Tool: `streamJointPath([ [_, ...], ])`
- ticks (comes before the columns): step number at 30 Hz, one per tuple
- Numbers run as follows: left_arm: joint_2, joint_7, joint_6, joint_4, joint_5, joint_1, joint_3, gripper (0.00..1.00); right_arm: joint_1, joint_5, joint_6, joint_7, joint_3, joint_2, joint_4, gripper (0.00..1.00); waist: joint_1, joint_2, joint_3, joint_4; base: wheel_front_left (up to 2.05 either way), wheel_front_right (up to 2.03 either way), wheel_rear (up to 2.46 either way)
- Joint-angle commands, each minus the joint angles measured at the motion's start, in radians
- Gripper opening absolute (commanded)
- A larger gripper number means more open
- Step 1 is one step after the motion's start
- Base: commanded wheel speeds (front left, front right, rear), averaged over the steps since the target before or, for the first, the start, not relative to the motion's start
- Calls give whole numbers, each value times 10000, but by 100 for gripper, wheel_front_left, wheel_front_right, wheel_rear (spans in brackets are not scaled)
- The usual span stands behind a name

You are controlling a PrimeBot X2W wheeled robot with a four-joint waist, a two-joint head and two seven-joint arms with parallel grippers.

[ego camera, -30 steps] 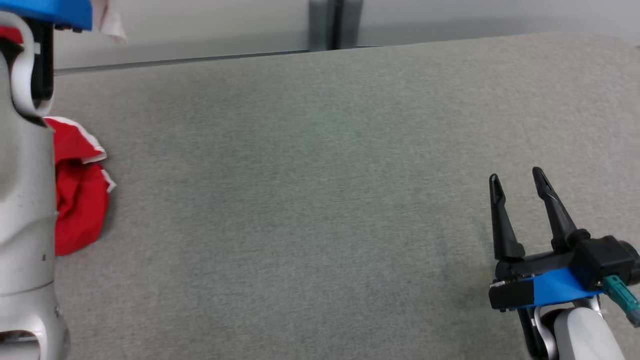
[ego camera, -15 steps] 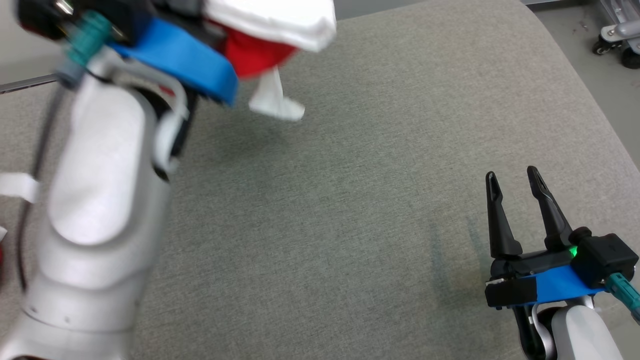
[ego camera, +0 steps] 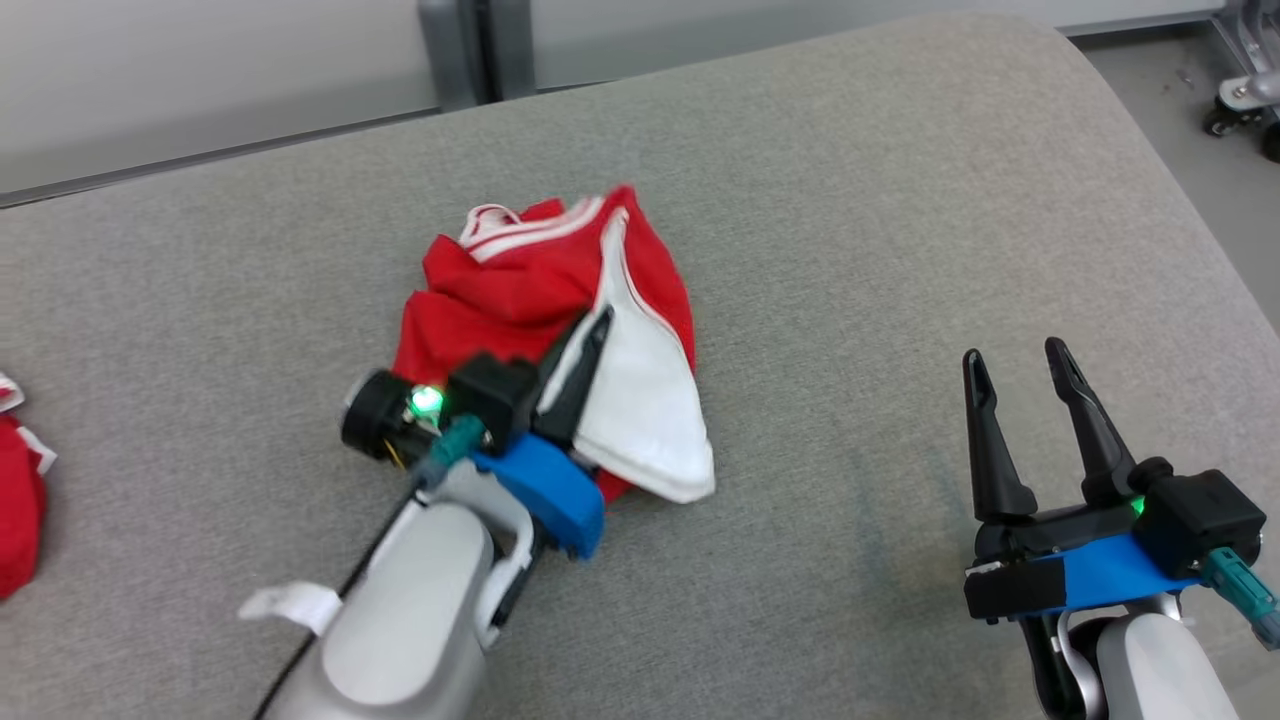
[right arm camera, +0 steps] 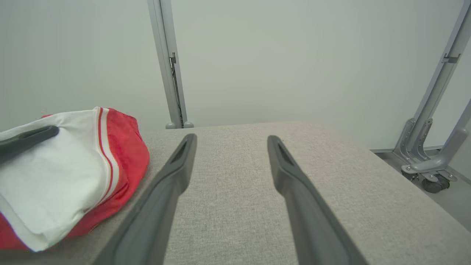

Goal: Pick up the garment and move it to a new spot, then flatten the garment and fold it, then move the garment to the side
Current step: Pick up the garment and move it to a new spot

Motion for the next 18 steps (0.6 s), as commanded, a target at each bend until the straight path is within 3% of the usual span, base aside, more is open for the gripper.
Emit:
streamJointPath([
  [1, -69, -299, -25, 96, -23, 151, -149, 100, -3, -50, 1, -37, 17, -3, 29, 100, 0, 0, -42, 107, 0, 0, 0],
  [9, -266, -1099, 457, -184, -277, 442, -109, 100, 214, -219, 1, -37, 54, -4, 138, 100, 0, 0, -608, 690, 0, 0, 0],
  [18, 253, -1163, 1101, -1789, -277, 1556, 1606, 100, 479, -396, 1, -37, 115, -4, 216, 100, 0, 0, -1377, 1576, 0, 0, 0],
])
